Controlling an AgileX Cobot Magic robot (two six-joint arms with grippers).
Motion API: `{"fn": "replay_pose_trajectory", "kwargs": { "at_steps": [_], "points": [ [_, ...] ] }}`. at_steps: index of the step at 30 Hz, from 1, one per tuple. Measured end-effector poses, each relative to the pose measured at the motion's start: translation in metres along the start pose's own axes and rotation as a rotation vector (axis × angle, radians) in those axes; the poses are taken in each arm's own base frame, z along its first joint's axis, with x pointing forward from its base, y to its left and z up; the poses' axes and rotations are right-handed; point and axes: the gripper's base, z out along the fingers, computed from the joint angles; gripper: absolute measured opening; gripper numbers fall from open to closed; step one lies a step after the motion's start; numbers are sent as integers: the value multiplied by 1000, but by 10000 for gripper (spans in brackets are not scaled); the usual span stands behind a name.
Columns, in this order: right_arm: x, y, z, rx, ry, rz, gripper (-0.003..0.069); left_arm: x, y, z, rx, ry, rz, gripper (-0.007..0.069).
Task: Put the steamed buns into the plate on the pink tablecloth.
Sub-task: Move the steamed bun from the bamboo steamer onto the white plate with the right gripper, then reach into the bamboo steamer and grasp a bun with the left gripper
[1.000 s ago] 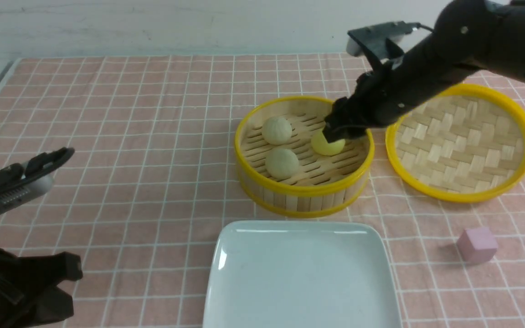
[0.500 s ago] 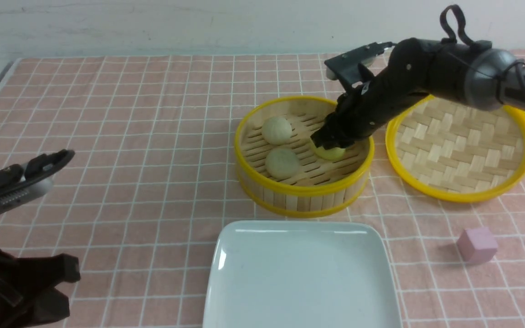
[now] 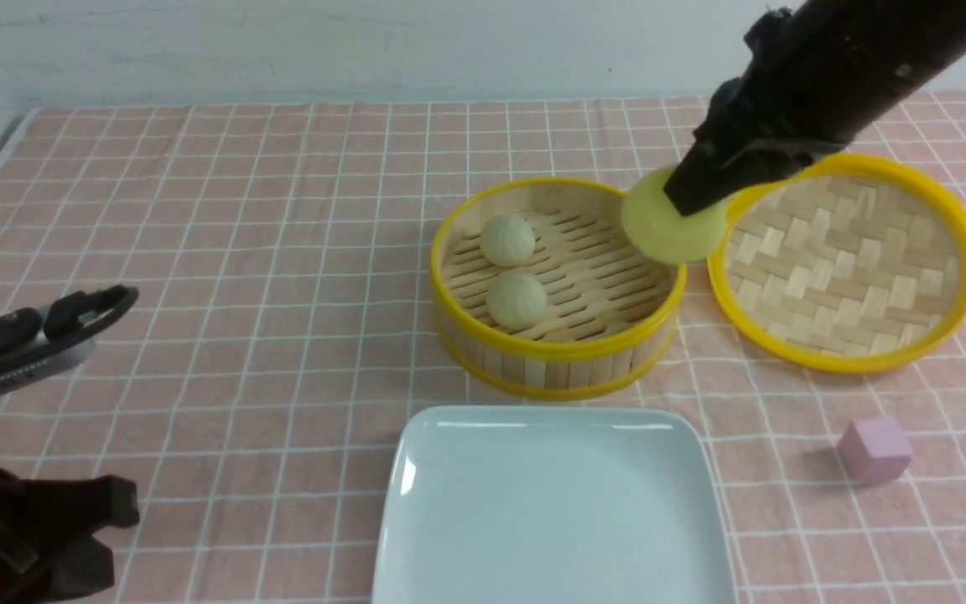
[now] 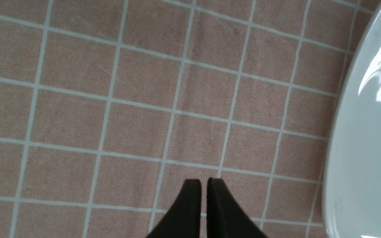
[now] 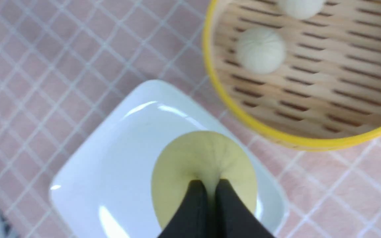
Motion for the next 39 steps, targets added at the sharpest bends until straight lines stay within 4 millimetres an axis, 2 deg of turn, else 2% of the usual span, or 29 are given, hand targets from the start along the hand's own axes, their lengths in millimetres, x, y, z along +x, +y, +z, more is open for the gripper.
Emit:
{"fn": "replay_pose_trajectory", "kwargs": {
  "at_steps": [2,3,6,7,10,13,14,17,21,23,24,25,26,28,29,32,33,34,35,36,37,38,39],
  "points": [
    [8,4,11,-30,38,13,9,0,0,0,0,-4,0,57],
    [22,8,31,-55,116,24,9,-1,0,0,1,-11,0,59],
    [56,11,72,-26,280,29,9,-1,0,0,1,-15,0,64],
    [60,12,77,-13,299,26,9,-1,0,0,1,-15,0,64],
    [89,10,110,125,358,-16,16,-1,0,0,1,-15,0,66],
    [99,8,124,193,338,-15,28,-1,0,0,1,-15,0,68],
    [104,7,135,215,310,5,52,-1,0,0,1,-15,0,69],
    [108,6,146,222,295,45,116,-1,0,0,1,-15,0,71],
    [108,4,154,234,273,86,280,-1,0,0,1,-15,0,74],
    [107,5,151,239,275,91,379,-1,0,0,1,-15,0,76],
    [107,5,151,239,280,92,387,-1,0,0,1,-15,0,76],
    [104,6,145,246,296,80,431,-1,0,0,1,-15,0,76],
    [103,8,138,255,318,64,447,-1,0,0,1,-15,0,76],
    [95,13,119,277,330,27,431,-1,0,0,1,-15,0,76],
    [93,15,112,282,331,19,414,-2,0,0,2,-17,0,76],
    [88,26,68,332,319,-34,242,-3,0,0,4,-33,-1,76],
    [87,26,65,338,317,-40,228,-3,0,0,4,-34,-1,76],
    [91,34,36,360,298,-51,103,-4,0,0,5,-48,-1,76],
    [94,38,22,367,283,-50,35,-5,-1,0,6,-52,-1,76],
    [95,39,19,369,282,-49,27,-5,-1,0,6,-52,-1,76],
    [98,42,8,373,259,-42,3,-5,-1,0,6,-56,-1,78],
    [106,50,-16,374,193,-46,-12,-7,-1,-1,8,-71,2,82],
    [111,54,-27,374,164,-44,-13,-8,-1,-1,8,-75,8,83]
  ]
}}
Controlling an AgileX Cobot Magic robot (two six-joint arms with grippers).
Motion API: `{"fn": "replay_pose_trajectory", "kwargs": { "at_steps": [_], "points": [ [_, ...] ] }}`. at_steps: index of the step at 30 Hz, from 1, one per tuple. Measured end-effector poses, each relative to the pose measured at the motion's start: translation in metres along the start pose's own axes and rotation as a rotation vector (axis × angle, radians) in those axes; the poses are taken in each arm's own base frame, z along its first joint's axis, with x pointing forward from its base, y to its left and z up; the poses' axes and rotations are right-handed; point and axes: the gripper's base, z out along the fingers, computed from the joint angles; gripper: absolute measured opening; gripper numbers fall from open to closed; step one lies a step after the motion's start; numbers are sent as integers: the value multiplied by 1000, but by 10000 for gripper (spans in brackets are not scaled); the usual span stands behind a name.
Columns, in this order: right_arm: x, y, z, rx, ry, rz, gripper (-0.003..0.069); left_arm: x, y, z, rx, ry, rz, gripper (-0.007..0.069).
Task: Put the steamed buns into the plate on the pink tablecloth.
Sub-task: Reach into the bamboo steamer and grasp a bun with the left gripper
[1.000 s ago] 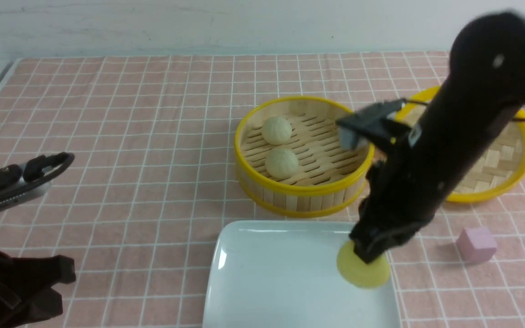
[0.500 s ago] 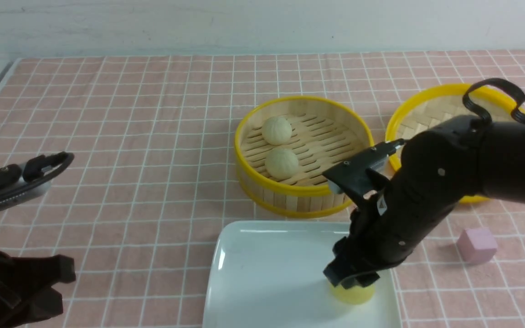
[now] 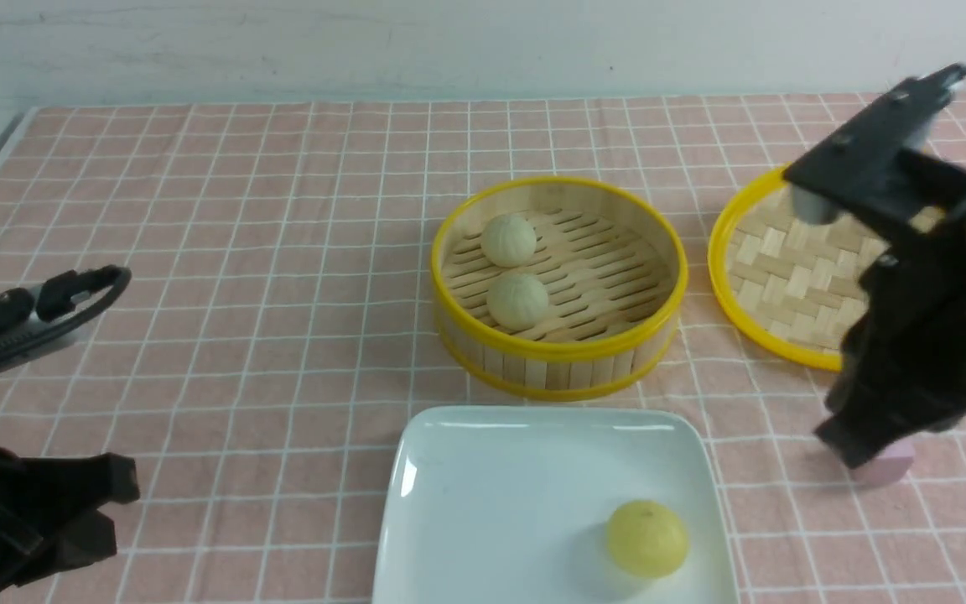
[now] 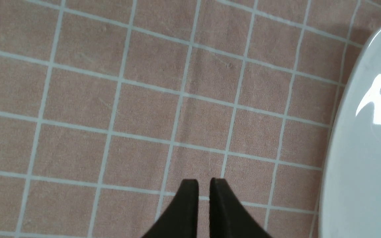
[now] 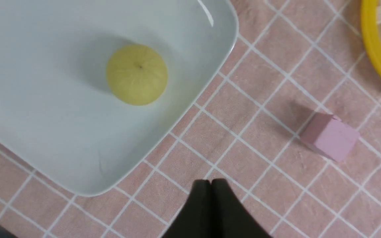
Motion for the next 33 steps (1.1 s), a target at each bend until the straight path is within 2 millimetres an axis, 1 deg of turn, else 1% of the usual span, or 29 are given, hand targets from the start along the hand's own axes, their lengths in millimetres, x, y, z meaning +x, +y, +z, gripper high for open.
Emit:
{"fn": "replay_pose_trajectory", "kwargs": {
  "at_steps": [1,2,3,4,5,7,8,9,10,11,12,13,15,16,17,18,19,20,21,23,24,25,26,27,28,31,33],
  "points": [
    [8,0,-9,0,-26,7,-13,-3,-1,-1,2,-8,10,86],
    [22,-1,-21,0,-62,13,-13,-6,-2,-3,4,-13,20,89],
    [32,-1,-28,0,-83,15,-13,-9,-4,-4,13,-17,27,92],
    [35,-1,-29,0,-81,15,-13,-11,-5,-5,16,-20,26,92],
    [63,-2,-41,2,-122,17,-13,-21,-13,-11,61,-21,34,108],
    [84,-2,-47,5,-162,17,-13,-27,-23,-14,110,-15,43,125],
    [94,-3,-49,7,-188,16,-13,-30,-30,-15,151,-13,54,139],
    [109,-3,-50,16,-237,12,-13,-34,-42,-15,202,-3,80,162],
    [117,-4,-50,26,-275,8,-13,-36,-52,-15,249,6,100,181],
    [120,-5,-50,33,-304,4,-13,-37,-57,-14,269,9,113,195],
    [136,-8,-48,72,-391,-13,-12,-40,-83,-9,348,26,172,239],
    [136,-9,-48,77,-411,-15,-12,-40,-86,-8,359,27,179,250],
    [148,-12,-45,118,-487,-33,-10,-44,-114,1,407,36,245,300],
    [154,-13,-44,145,-535,-46,-8,-45,-133,8,430,37,294,330],
    [158,-14,-42,160,-557,-54,-8,-47,-144,14,432,41,321,352],
    [160,-15,-40,170,-565,-59,-8,-51,-160,22,434,52,349,371],
    [161,-15,-37,176,-565,-64,-8,-54,-170,28,424,59,371,386],
    [162,-15,-36,179,-566,-66,-8,-58,-182,37,412,67,394,397],
    [162,-15,-32,179,-558,-68,-6,-66,-198,49,393,73,421,403],
    [163,-15,-31,179,-553,-70,-6,-75,-214,64,351,75,460,408],
    [163,-15,-31,179,-555,-70,-6,-81,-223,77,320,84,480,410],
    [163,-15,-31,180,-555,-70,-6,-84,-227,76,321,77,487,411],
    [162,-15,-31,182,-558,-71,-5,-94,-242,94,267,72,521,412],
    [162,-15,-31,182,-560,-72,-5,-100,-248,104,239,70,535,412],
    [162,-15,-31,182,-560,-72,-5,-101,-250,106,239,72,535,412],
    [162,-15,-31,182,-560,-72,-2,-114,-262,134,163,73,553,412],
    [162,-15,-31,182,-560,-73,-1,-119,-266,154,116,82,568,410]
  ]
}}
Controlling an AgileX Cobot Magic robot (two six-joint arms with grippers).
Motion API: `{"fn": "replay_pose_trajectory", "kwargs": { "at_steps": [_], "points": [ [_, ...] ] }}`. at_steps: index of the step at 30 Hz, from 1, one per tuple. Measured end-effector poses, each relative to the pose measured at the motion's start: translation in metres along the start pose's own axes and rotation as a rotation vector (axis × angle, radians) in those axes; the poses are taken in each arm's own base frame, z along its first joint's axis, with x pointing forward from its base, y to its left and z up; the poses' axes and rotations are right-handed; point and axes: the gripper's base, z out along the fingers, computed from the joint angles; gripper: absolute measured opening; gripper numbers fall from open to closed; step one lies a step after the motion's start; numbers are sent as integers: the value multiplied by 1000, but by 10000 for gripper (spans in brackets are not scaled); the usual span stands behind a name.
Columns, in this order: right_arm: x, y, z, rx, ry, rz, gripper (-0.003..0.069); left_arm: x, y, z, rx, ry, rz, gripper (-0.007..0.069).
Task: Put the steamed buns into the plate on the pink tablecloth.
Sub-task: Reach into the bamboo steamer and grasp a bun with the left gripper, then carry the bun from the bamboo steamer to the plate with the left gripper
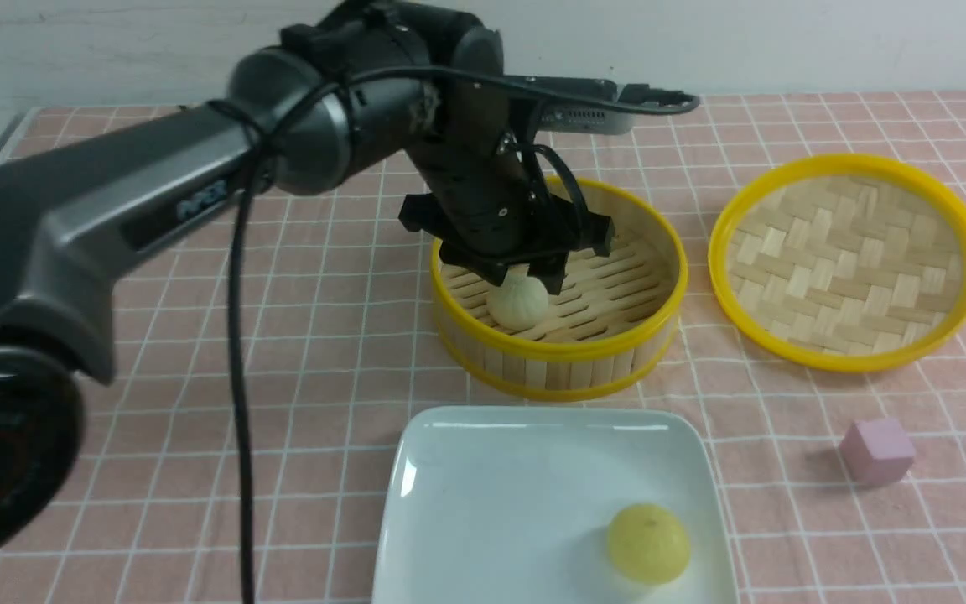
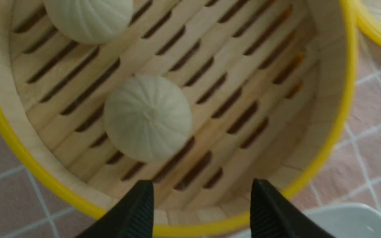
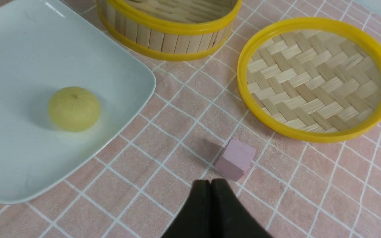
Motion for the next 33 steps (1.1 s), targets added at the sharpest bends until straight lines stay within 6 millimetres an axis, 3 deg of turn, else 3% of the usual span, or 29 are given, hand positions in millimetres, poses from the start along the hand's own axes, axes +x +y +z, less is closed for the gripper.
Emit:
{"fn": "replay_pose_trajectory", "kwargs": {
  "at_steps": [6,9,10,13,16,17,18,21,23,24,25,29,33],
  "points": [
    [0,0,0,0,0,-2,1,-7,7,40,-86,18,22,351],
    [0,0,0,0,-1,-2,1,-5,8,46,-96,31,-3,257],
    [0,0,0,0,-1,-2,3,-4,8,46,-99,35,-9,180],
    [0,0,0,-3,-1,1,5,-7,8,40,-103,41,-17,48],
    [0,1,0,-7,-1,4,6,-16,5,18,-103,38,-27,27],
    [0,1,0,-9,-1,5,6,-22,3,2,-101,25,-30,27],
    [0,1,0,-9,-1,5,6,-22,3,0,-100,21,-30,27],
    [0,1,0,-14,-1,9,8,-31,-1,-72,-92,-28,-37,27],
    [0,1,0,-14,-1,10,9,-31,-2,-108,-83,-76,-20,27],
    [0,1,0,-15,-1,10,10,-31,-2,-108,-84,-74,-18,27],
    [0,2,0,-17,-2,12,13,-28,-1,-135,-78,-111,-8,27],
    [0,2,0,-23,-3,16,12,-9,-1,-142,-58,-60,-16,27],
    [0,2,0,-23,-5,16,12,31,-16,-104,-26,138,-2,29]
  ]
}}
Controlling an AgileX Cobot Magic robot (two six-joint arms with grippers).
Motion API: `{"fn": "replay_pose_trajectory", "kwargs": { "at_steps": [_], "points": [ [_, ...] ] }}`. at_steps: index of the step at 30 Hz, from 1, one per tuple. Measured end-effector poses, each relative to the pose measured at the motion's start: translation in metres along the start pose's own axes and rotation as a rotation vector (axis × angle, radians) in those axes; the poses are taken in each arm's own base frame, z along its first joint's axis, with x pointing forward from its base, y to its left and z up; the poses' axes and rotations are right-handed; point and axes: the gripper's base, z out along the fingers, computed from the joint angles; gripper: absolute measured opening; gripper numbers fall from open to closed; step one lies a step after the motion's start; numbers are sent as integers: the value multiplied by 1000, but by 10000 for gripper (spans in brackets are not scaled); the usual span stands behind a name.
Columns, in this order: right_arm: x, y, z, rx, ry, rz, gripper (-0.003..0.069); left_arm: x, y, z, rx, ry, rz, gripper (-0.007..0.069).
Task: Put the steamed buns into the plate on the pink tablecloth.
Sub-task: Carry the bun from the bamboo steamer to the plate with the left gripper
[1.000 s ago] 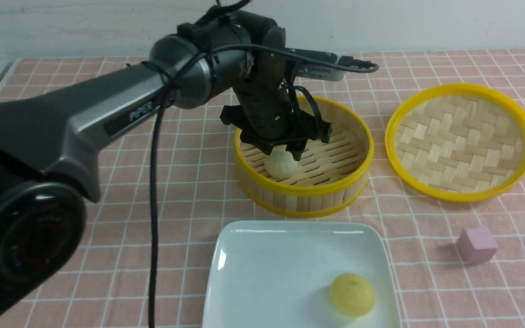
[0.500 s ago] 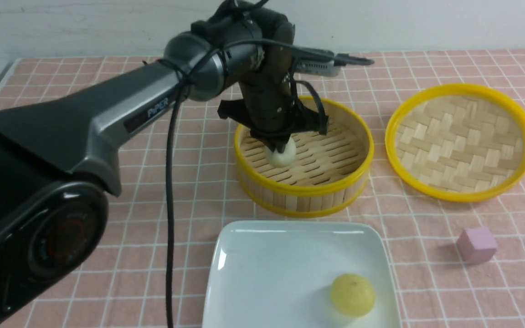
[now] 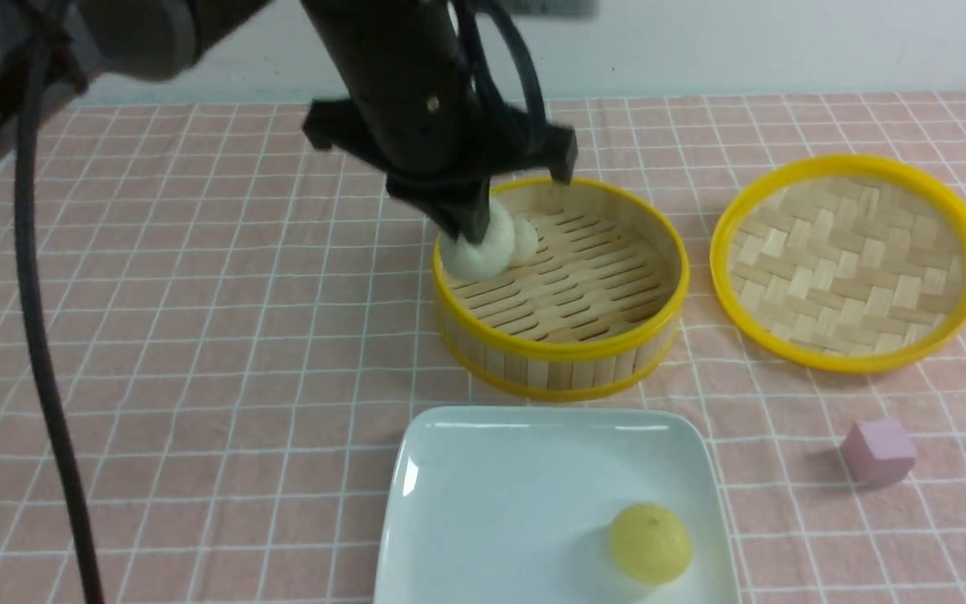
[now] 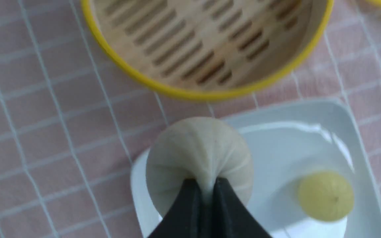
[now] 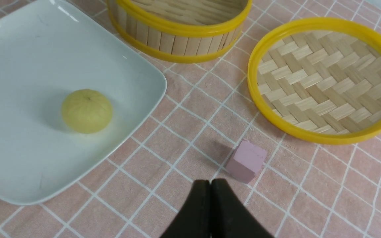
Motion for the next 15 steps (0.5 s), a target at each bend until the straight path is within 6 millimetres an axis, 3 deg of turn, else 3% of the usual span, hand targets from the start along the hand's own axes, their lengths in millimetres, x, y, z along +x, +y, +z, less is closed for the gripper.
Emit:
{"fn": "replay_pose_trajectory", "kwargs": {
  "at_steps": [6,12,15],
  "points": [
    [-1,0,0,0,-7,0,12,40,-29,83,0,158,-15,41],
    [-1,0,0,-1,-10,1,14,45,-36,111,-8,163,-54,114],
    [-1,0,0,-1,-10,1,20,45,-36,114,-13,169,-73,238]
  ]
}}
